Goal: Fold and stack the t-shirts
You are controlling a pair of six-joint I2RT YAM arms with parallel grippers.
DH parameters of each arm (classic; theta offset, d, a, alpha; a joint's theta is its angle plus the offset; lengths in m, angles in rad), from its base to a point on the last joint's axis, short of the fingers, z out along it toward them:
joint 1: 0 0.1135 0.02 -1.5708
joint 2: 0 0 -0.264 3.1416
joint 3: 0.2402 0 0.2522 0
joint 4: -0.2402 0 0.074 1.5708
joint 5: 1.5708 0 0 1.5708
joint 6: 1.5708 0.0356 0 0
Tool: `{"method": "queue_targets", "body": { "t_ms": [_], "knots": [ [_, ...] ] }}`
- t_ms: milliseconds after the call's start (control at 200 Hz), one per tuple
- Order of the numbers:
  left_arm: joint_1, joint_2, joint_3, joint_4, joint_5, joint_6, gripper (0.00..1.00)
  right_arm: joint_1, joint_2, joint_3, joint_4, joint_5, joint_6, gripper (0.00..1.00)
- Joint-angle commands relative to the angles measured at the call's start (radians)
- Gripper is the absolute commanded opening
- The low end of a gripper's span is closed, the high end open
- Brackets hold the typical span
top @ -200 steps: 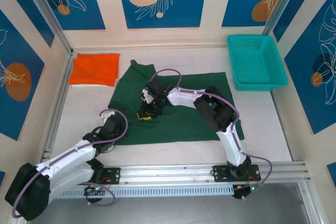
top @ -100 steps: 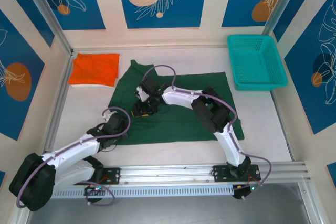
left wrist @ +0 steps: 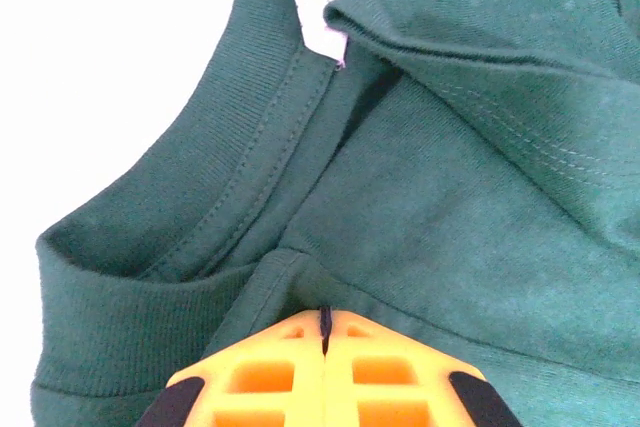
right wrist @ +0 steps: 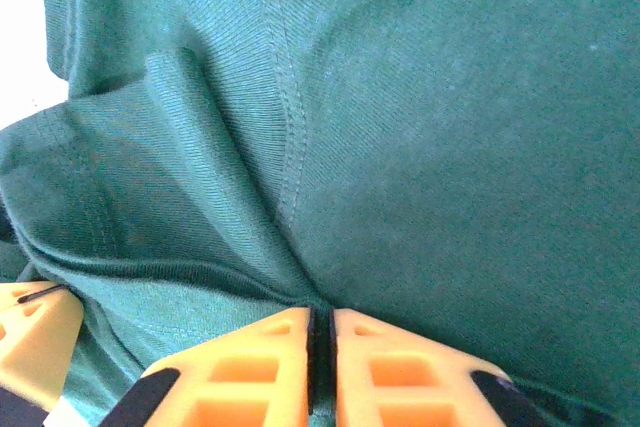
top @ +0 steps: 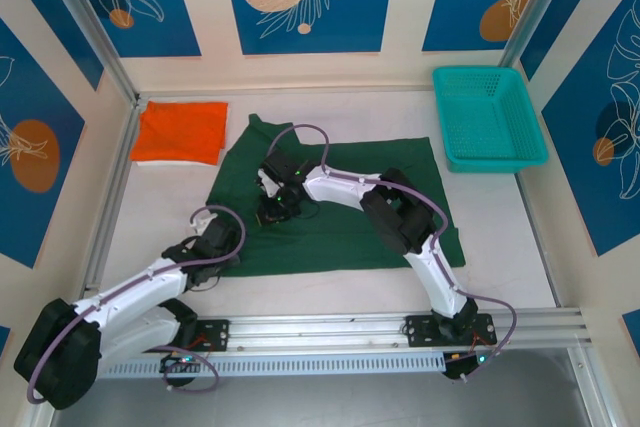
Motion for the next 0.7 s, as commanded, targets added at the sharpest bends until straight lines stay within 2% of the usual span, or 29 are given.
{"method": "queue_targets", "body": {
  "t_ms": [0, 450, 695],
  "knots": [
    [0.006, -0.01, 0.008, -0.064, -0.045, -0.032, 0.0, 0.008, -0.033, 0.01, -0.044, 0.043, -0.015, 0.13],
    [0.004, 0.1, 0.053, -0.108, -0.091, -0.066, 0.0, 0.007, -0.097, -0.037, -0.045, 0.08, -0.023, 0.18],
    [0.003, 0.099, 0.052, -0.11, -0.095, -0.07, 0.0, 0.006, -0.102, -0.043, -0.049, 0.089, -0.026, 0.12]
  ]
}}
